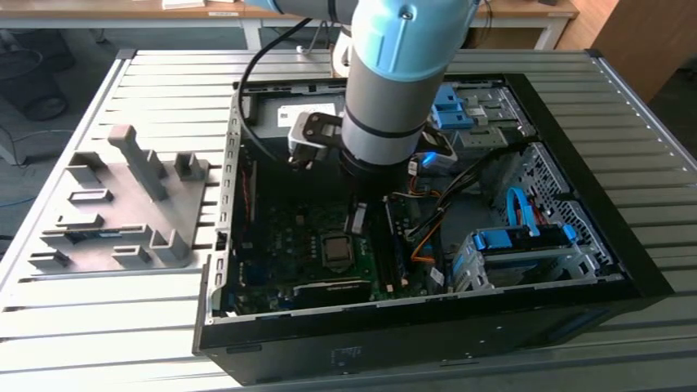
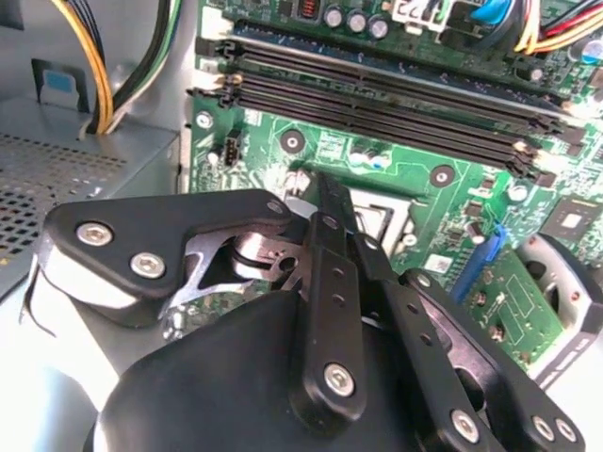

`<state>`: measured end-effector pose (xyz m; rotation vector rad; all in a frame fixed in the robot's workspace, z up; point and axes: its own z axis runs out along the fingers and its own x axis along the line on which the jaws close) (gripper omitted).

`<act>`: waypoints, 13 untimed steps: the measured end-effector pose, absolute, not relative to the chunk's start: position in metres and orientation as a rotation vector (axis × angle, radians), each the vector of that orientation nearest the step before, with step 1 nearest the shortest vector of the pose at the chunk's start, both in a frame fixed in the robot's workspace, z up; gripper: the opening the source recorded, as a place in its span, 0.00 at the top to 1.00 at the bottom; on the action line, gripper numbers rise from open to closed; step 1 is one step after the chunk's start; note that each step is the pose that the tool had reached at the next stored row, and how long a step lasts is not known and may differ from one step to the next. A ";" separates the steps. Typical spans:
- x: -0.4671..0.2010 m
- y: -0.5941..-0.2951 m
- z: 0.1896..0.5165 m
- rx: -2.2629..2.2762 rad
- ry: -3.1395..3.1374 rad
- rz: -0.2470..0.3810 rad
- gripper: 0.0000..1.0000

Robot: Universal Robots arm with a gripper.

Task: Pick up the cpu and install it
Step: 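Install the first cpu locking lever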

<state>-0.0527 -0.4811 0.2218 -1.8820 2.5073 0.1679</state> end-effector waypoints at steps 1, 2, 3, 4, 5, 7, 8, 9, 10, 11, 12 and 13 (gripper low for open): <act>-0.053 -0.481 0.222 -1.890 2.502 0.168 0.90; -0.053 -0.482 0.222 -1.895 2.498 0.168 0.90; -0.053 -0.483 0.221 -1.898 2.496 0.168 0.90; -0.053 -0.485 0.221 -1.899 2.495 0.168 0.90; -0.053 -0.486 0.221 -1.899 2.495 0.168 0.90; -0.053 -0.490 0.220 -1.900 2.495 0.168 0.90; -0.053 -0.493 0.220 -1.900 2.495 0.168 0.90; -0.053 -0.495 0.219 -1.901 2.494 0.168 0.90; -0.053 -0.498 0.217 -1.901 2.494 0.168 0.90; -0.053 -0.499 0.216 -1.902 2.493 0.168 0.90; -0.053 -0.501 0.214 -1.903 2.493 0.168 0.90; -0.053 -0.502 0.213 -1.904 2.492 0.168 0.90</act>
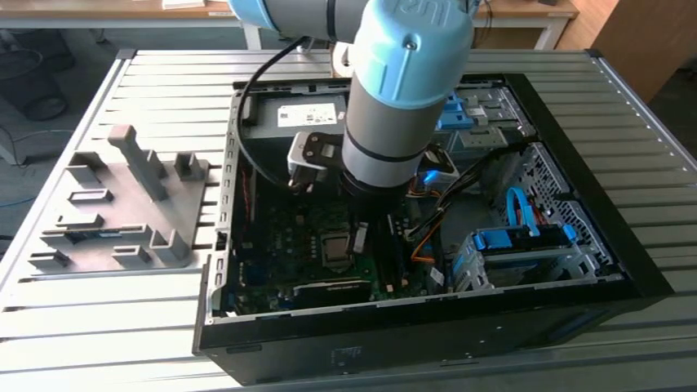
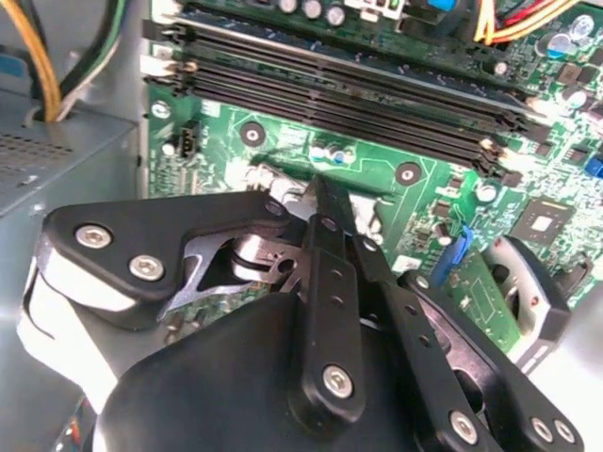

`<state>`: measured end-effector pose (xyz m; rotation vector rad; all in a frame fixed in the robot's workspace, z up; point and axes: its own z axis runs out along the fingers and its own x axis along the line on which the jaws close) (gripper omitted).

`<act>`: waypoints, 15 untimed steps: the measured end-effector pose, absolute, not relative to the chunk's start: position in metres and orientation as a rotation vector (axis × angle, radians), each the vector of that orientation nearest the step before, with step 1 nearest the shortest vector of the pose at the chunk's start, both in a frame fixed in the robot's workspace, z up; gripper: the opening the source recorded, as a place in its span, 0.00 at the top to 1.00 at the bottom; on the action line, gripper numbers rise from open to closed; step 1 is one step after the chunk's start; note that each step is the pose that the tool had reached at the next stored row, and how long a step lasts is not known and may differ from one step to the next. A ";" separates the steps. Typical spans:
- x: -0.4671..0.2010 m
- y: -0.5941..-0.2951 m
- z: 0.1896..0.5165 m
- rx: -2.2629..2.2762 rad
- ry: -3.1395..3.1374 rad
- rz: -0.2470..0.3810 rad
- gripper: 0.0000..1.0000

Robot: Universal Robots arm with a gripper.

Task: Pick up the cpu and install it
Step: 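Install the first cpu locking lever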

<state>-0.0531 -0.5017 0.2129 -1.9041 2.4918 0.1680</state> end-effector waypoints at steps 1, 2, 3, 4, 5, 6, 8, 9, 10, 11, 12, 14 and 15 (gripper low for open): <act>-0.053 -0.503 0.212 -1.905 2.491 0.168 0.90; -0.053 -0.504 0.212 -1.907 2.490 0.168 0.90; -0.053 -0.505 0.211 -1.908 2.489 0.168 0.90; -0.053 -0.506 0.211 -1.910 2.487 0.168 0.90; -0.053 -0.506 0.210 -1.912 2.486 0.168 0.90; -0.053 -0.507 0.210 -1.914 2.485 0.168 0.90; -0.053 -0.507 0.208 -1.918 2.482 0.168 0.90; -0.053 -0.508 0.207 -1.920 2.481 0.168 0.90; -0.053 -0.509 0.207 -1.922 2.479 0.168 0.90; -0.053 -0.509 0.206 -1.924 2.478 0.168 0.90; -0.053 -0.510 0.206 -1.925 2.477 0.168 0.90; -0.053 -0.511 0.205 -1.928 2.475 0.167 0.90; -0.053 -0.512 0.205 -1.930 2.474 0.167 0.90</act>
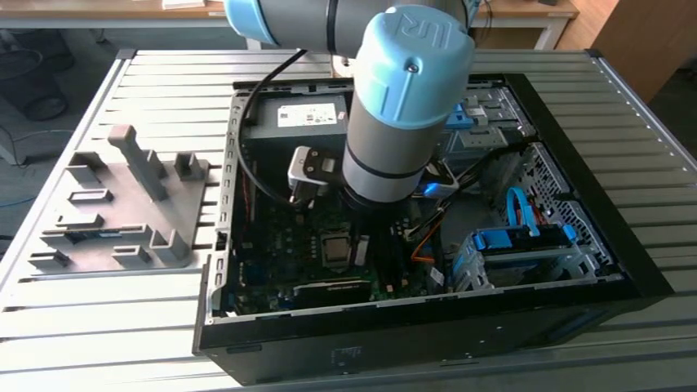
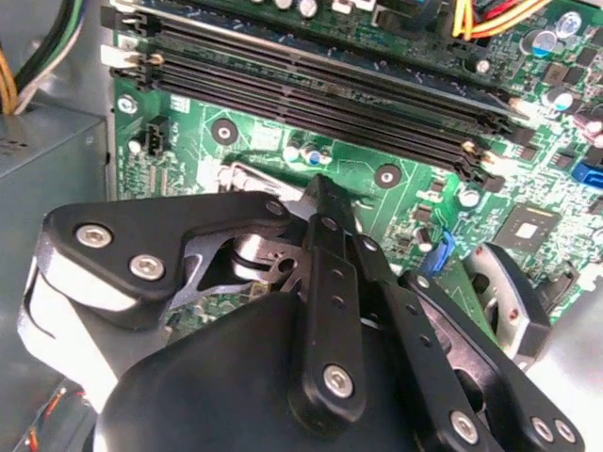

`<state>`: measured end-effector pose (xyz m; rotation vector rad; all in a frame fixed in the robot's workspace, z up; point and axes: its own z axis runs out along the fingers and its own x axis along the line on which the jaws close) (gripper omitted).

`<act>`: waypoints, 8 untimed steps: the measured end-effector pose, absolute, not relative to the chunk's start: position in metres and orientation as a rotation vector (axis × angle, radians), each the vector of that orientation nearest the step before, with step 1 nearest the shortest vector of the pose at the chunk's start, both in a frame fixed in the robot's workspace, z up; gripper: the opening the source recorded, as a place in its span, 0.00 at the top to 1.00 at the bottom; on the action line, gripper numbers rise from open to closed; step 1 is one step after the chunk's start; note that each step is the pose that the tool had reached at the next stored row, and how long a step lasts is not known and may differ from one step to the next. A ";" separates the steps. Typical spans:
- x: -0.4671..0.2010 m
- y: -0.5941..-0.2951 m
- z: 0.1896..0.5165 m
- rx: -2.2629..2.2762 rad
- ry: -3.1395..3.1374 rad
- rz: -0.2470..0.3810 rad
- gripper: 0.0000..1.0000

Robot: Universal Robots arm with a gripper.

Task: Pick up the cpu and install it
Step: 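Install the first cpu locking lever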

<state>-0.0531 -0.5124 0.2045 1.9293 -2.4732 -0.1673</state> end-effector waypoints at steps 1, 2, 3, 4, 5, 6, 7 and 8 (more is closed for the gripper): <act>-0.053 -0.513 0.204 1.930 -2.472 -0.168 0.90; -0.053 -0.514 0.203 1.931 -2.471 -0.167 0.90; -0.053 -0.515 0.202 1.933 -2.471 -0.167 0.90; -0.053 -0.515 0.202 1.934 -2.469 -0.167 0.90; -0.053 -0.516 0.201 1.935 -2.468 -0.168 0.90; -0.053 -0.516 0.201 1.937 -2.467 -0.168 0.90; -0.053 -0.517 0.200 1.938 -2.466 -0.168 0.90; -0.053 -0.517 0.200 1.939 -2.465 -0.168 0.90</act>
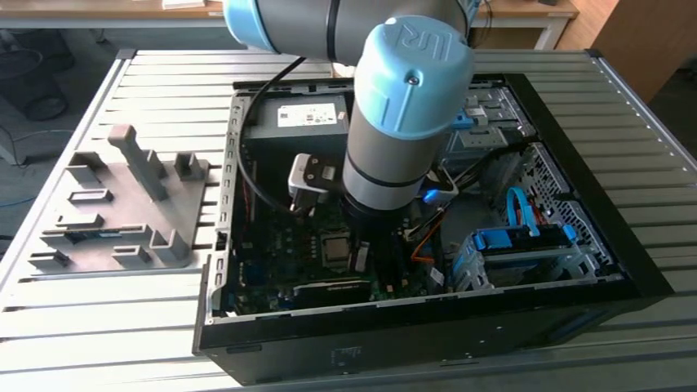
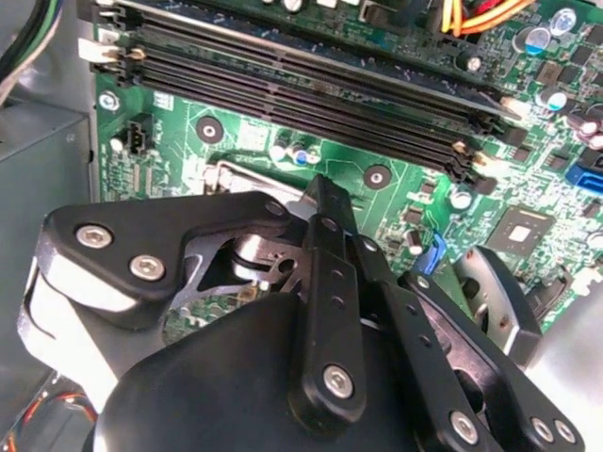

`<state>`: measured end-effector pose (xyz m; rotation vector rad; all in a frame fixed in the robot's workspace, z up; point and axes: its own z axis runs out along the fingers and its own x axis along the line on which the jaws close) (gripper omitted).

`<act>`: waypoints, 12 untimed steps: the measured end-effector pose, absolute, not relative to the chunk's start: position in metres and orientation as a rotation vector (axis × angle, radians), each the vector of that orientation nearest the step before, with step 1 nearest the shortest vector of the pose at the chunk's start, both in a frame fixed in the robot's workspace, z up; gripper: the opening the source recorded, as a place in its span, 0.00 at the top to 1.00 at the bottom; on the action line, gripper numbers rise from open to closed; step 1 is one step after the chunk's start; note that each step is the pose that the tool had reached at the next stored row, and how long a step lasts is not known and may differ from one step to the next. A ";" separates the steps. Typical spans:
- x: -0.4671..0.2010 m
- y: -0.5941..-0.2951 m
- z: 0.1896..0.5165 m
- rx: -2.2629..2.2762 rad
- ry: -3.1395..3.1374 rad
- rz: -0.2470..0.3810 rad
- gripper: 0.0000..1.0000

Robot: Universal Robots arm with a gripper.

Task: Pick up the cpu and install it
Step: 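Install the first cpu locking lever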

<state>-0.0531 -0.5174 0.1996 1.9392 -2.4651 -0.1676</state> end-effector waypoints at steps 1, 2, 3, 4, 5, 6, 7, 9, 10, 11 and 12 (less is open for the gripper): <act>-0.053 -0.518 0.199 1.940 -2.464 -0.168 0.90; -0.053 -0.519 0.198 1.941 -2.463 -0.167 0.90; -0.053 -0.519 0.197 1.942 -2.463 -0.168 0.90; -0.053 -0.520 0.196 1.943 -2.462 -0.168 0.90; -0.053 -0.520 0.196 1.944 -2.461 -0.168 0.90; -0.053 -0.521 0.195 1.944 -2.461 -0.168 0.90; -0.053 -0.521 0.194 1.945 -2.460 -0.168 0.90; -0.053 -0.522 0.192 1.947 -2.459 -0.168 0.90; -0.053 -0.522 0.192 1.948 -2.457 -0.167 0.90; -0.053 -0.522 0.192 1.951 -2.455 -0.167 0.90; -0.053 -0.523 0.192 1.953 -2.454 -0.167 0.90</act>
